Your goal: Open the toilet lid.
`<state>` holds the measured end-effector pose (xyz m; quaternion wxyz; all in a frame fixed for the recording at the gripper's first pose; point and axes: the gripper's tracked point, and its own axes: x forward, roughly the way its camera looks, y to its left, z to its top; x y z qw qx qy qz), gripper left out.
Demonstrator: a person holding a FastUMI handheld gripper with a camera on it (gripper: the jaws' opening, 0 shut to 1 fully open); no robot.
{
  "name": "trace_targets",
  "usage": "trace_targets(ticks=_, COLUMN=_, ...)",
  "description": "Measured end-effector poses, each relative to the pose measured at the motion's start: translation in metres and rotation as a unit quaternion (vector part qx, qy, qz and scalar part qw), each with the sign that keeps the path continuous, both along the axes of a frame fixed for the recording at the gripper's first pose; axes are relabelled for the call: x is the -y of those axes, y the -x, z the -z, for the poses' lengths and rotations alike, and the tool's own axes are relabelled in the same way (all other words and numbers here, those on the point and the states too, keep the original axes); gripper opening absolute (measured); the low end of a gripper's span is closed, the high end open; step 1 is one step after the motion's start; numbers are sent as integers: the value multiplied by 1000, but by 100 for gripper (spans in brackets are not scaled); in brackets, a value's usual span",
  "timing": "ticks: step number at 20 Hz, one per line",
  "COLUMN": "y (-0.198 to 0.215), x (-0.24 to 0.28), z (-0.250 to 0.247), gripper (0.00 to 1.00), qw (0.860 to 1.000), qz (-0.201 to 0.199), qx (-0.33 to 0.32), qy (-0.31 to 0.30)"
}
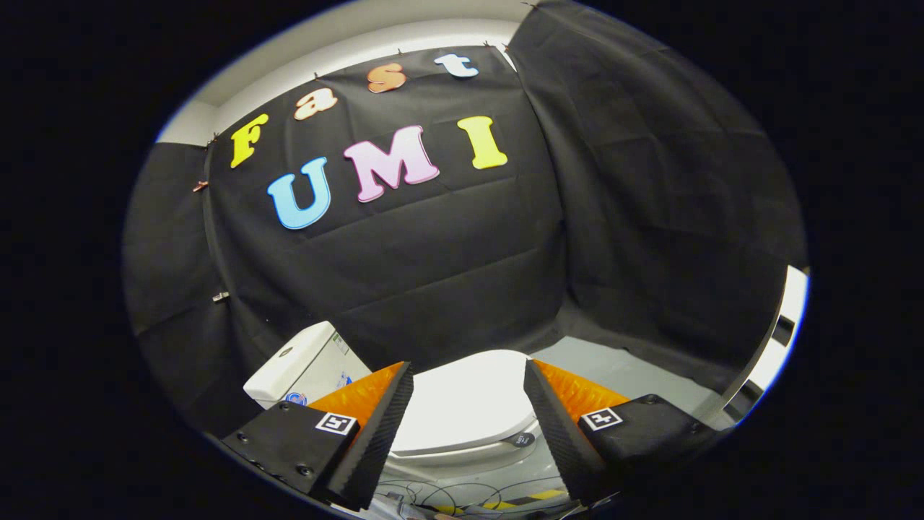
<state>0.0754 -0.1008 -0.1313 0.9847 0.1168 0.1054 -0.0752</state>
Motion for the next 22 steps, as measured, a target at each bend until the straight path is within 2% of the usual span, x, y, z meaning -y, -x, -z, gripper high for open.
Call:
trace_targets(ticks=4, y=-27, x=26, z=68, gripper=97, qw=996, qz=1, qx=-48, qy=-73)
trace_targets(ticks=8, y=-46, x=48, z=153, gripper=97, qw=984, qz=7, qx=-111, qy=-137)
trace_targets(ticks=12, y=-54, x=61, z=218, gripper=97, qw=973, qz=21, qx=-158, qy=-170)
trace_targets(ticks=16, y=-58, x=66, z=261, gripper=97, qw=962, qz=25, qx=-181, qy=-204)
trace_targets(ticks=22, y=-66, x=68, z=308, gripper=97, qw=944, qz=16, qx=-176, qy=-278)
